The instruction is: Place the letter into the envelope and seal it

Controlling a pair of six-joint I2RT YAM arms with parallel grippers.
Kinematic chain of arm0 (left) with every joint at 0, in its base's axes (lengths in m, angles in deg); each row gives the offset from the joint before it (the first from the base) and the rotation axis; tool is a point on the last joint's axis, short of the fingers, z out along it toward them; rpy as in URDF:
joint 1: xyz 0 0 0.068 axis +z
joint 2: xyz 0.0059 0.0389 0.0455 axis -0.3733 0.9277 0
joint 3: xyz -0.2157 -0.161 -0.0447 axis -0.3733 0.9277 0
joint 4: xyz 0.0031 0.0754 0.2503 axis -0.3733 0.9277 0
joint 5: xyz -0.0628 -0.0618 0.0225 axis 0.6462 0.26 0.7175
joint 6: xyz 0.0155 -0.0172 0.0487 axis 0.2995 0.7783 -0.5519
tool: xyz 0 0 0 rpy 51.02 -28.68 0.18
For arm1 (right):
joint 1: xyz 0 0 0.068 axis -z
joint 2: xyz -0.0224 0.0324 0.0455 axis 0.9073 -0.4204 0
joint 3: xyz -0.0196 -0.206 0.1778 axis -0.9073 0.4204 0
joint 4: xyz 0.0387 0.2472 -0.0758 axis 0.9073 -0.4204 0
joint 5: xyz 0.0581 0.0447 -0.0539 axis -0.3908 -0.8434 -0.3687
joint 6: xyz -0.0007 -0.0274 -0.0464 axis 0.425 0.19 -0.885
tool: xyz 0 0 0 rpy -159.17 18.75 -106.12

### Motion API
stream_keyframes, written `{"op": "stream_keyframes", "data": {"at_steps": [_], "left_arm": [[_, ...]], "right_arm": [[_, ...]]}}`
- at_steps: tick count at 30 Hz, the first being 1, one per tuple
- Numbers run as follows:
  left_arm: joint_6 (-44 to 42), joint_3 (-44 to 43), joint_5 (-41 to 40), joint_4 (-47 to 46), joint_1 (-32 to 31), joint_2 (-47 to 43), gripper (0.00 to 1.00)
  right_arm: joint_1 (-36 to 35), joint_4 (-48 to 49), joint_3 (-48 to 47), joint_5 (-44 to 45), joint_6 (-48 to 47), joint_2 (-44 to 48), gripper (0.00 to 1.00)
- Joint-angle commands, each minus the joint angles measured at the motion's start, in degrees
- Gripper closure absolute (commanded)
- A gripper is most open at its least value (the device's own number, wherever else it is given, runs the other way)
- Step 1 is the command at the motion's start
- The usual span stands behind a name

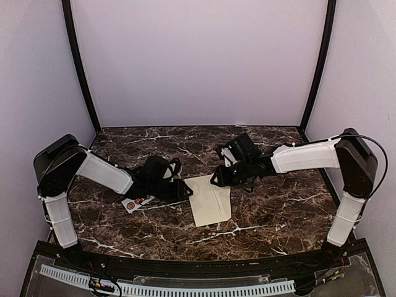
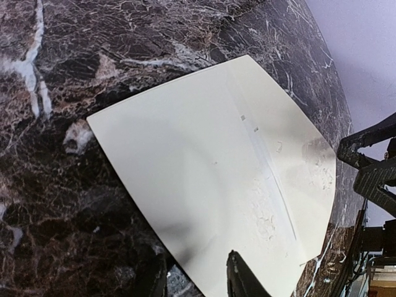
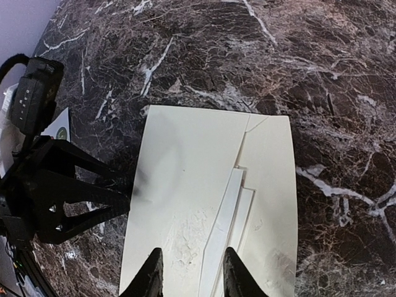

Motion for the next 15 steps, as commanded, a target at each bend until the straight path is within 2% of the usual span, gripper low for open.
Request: {"op": "stream_keyframes", "data": {"at_steps": [1,15], "left_arm": [[-0.5,1.2,-0.9,3.8,0.2,-1.6,0.67],[-0.3,1.2,0.3,2.9,0.2,-0.5,0.67]], "right_arm": [[-0.3,-0.9,0.2,1.6,0.5,-2.0,0.7],[-0.3,0.4,-1.6,0.5,2.2,-8.5,0.68]]}}
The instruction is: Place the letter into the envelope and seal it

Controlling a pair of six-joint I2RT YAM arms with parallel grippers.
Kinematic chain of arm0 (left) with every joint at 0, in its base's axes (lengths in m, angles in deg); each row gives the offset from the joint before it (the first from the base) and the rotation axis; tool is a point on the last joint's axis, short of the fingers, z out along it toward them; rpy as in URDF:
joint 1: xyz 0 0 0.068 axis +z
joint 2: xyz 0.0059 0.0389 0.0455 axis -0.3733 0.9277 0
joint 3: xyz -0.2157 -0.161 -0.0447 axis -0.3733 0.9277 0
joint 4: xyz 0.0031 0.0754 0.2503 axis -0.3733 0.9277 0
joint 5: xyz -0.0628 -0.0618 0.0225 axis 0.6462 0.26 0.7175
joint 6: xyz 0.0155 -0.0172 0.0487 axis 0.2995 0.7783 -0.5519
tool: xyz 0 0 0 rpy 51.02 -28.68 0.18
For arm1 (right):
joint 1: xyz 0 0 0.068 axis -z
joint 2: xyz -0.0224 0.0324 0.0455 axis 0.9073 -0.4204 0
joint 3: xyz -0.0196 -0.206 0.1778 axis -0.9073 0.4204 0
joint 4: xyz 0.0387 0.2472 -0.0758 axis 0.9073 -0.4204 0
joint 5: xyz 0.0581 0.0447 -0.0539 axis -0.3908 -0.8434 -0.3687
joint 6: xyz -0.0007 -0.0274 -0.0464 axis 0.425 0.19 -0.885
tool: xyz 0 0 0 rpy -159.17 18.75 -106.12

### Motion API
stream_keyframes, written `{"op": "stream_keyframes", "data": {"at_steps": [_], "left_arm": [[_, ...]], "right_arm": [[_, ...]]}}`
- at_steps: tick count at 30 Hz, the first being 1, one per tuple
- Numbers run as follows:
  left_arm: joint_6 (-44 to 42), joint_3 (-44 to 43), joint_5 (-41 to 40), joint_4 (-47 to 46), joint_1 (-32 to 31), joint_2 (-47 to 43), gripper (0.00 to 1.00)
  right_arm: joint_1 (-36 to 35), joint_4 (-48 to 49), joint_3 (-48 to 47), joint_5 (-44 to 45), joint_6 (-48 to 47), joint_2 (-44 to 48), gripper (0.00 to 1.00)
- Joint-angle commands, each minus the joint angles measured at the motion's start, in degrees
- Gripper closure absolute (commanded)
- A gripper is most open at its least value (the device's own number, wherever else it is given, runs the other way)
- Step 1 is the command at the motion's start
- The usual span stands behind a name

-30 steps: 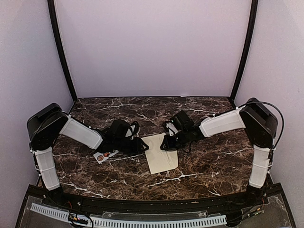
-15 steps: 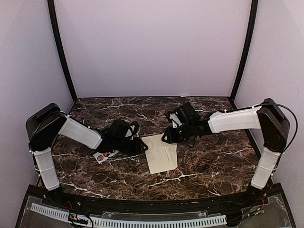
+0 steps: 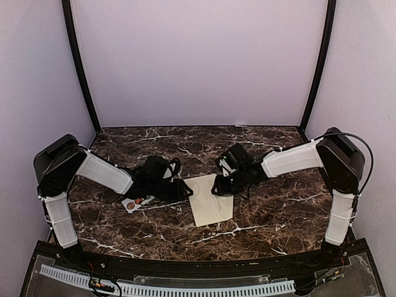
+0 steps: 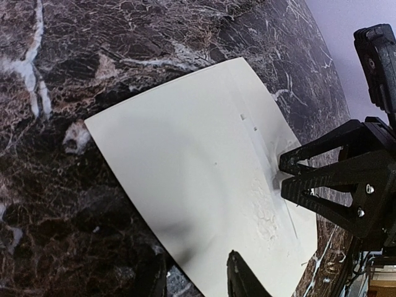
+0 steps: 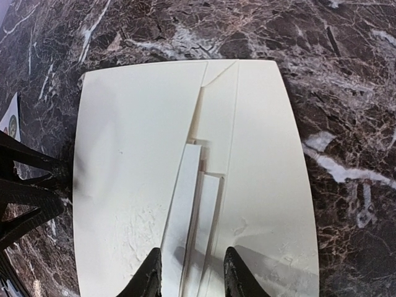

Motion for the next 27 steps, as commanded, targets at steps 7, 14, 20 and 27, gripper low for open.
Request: {"op": "stream_keyframes", "data": {"at_steps": [7,14,20,27], "left_arm": [[-0.5,0.9,0.4,2.7,0.3,0.4,0.7],[-0.5,0.6,0.8,2.4,0.2,1.4,0.7],[-0.5,0.4,0.9,2.2,0.2,1.5,0.71],[-0.5,0.3,1.1,2.1,0.3,1.6,0.71]], "right_arm": [[-0.3,1.8,-1.4,-1.7,0.9,-2.6,0.68],[-0.5,2.8,-1.4,-3.7,0.4,-2.8,0.7],[-1.2,2.7,-2.3,-4.1,0.1,-3.3,0.72],[-1.7,2.5,-2.9,-4.0,0.1,-3.5,0.73]]}}
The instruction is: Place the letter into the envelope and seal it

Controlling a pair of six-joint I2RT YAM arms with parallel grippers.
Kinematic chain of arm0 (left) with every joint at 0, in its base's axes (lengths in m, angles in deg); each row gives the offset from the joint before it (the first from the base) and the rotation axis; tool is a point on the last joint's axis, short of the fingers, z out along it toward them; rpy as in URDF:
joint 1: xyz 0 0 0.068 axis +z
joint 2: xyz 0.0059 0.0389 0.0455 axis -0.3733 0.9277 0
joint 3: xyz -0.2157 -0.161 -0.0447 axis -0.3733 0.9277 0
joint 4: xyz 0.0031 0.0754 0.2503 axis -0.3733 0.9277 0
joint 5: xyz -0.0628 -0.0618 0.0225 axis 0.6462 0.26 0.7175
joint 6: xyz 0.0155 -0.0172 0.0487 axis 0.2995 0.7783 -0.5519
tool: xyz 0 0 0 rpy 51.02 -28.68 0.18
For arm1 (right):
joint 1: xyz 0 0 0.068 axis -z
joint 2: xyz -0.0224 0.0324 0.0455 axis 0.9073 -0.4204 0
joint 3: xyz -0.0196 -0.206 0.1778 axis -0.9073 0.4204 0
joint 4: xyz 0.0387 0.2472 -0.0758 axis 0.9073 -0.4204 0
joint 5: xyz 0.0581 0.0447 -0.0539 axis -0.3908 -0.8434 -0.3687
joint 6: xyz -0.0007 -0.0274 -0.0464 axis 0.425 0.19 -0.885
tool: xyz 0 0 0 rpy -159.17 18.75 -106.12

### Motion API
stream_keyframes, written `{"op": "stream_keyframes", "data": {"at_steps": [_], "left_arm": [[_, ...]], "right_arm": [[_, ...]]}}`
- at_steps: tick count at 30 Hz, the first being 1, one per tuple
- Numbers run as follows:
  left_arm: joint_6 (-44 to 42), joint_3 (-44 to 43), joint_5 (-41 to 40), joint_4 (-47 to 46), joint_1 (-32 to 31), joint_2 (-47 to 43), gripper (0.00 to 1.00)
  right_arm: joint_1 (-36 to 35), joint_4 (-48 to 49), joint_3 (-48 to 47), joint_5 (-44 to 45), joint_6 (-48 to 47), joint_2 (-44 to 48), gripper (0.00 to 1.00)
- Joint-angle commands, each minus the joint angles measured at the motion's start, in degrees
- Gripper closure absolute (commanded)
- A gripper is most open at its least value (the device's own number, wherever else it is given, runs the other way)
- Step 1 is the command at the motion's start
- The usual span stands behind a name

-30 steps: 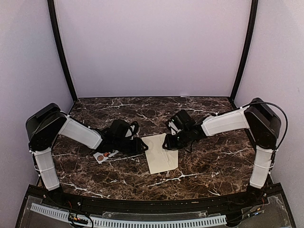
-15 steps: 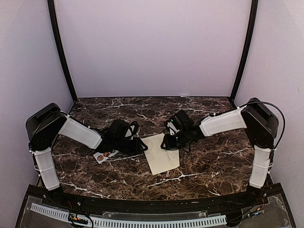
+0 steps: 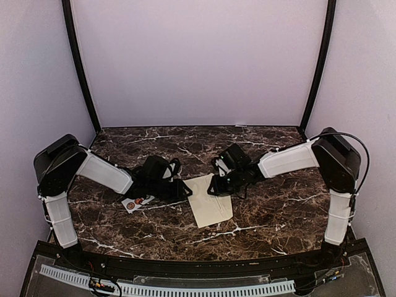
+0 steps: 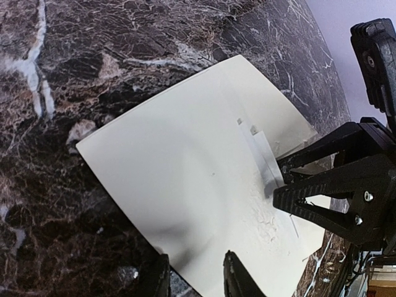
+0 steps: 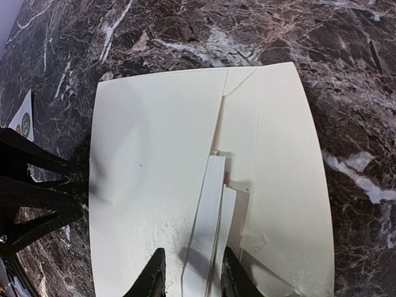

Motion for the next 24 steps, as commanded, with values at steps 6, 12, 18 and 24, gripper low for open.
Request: {"op": "stream_keyframes", "data": {"at_steps": [6,12,18,24], "left_arm": [[-1.5,0.4,-2.3,3.6,0.4,-1.5,0.7],[-3.3,-0.2,-3.9,6.5,0.9,-7.1,0.64],[-3.1,0.5,-3.1,7.8,0.9,-9.3,0.63],[-1.4,3.0,-1.7,5.7,0.8,-9.2,0.64]], "right_arm": [[-1.4,-2.3,-1.7,1.9,-0.4,3.3,0.65],[-1.3,-6.0,-1.1,5.6,-1.3,12.0,0.53],[0.7,-7.4,3.3,9.1,-0.6,18.2,0.52],[4.9,-4.9,9.9,9.4,1.5,19.7,0.58]]}}
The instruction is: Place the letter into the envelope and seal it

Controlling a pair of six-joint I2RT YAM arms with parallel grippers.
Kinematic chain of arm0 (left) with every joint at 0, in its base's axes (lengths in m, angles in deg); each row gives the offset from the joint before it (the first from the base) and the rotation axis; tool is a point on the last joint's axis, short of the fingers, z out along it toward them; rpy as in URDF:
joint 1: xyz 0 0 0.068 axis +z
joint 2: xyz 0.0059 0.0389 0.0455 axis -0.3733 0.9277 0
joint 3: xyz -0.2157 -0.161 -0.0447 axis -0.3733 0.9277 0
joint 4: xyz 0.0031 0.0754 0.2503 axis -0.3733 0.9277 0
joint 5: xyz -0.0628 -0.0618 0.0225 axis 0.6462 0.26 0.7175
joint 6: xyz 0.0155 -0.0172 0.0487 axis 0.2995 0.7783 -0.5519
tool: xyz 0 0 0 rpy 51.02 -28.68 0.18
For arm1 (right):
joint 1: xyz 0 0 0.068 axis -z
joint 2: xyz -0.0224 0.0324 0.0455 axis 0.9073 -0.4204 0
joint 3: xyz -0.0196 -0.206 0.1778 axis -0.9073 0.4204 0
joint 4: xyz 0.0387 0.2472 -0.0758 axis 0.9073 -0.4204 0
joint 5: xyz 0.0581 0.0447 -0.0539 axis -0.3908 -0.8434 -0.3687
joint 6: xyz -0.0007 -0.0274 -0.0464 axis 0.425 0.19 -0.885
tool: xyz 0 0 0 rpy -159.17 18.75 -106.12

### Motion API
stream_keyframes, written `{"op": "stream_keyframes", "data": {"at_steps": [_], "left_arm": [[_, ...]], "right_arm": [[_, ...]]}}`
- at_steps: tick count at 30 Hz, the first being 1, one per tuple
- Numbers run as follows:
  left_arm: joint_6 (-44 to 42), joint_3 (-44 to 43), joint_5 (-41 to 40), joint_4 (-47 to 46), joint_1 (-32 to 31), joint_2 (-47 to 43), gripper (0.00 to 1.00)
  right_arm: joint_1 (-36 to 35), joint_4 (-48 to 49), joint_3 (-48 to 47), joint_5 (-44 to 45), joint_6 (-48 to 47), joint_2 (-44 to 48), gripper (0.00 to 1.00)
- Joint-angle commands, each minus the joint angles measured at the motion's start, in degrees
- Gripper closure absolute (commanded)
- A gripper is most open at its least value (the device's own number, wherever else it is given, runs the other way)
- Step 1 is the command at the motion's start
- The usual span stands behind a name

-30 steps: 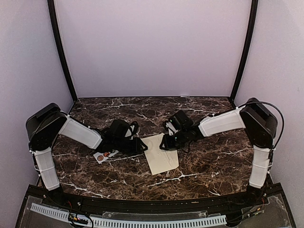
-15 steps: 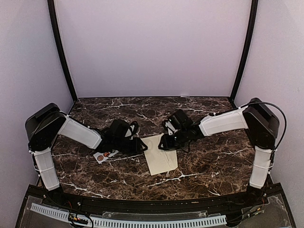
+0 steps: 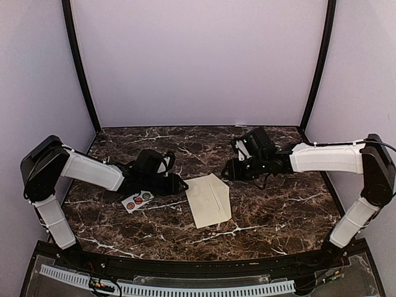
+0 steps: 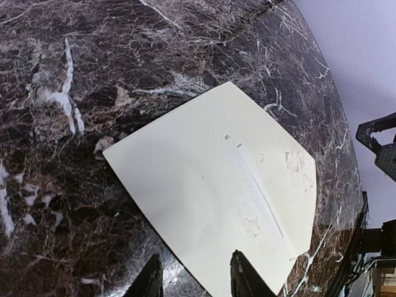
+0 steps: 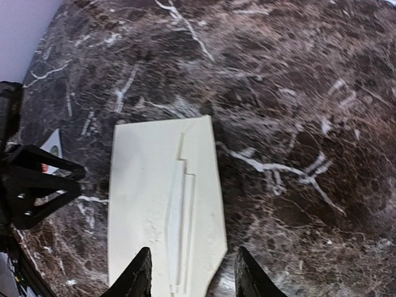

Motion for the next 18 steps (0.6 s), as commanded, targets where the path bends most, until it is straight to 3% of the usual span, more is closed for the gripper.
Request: {"op": "stream_keyframes", "data": {"at_steps": [1,9,18], "left_arm": [[0.8,2.5,1.3,-0.4,0.1,-1.6,0.64],[1.3,3.4,3.3,-2.2,0.1,1.1,0.67],[1.4,3.1,4.2,-3.5,0.1,4.1,0.7]], "right_arm": [[3.2,1.0,5.3,1.7,1.8,-0.3,0.61],[3.8,3.9,6.9,0.1,2.2,-5.1,0.77],[2.0,6.5,4.1,-4.6,-0.5,-9.5,0.82]]}}
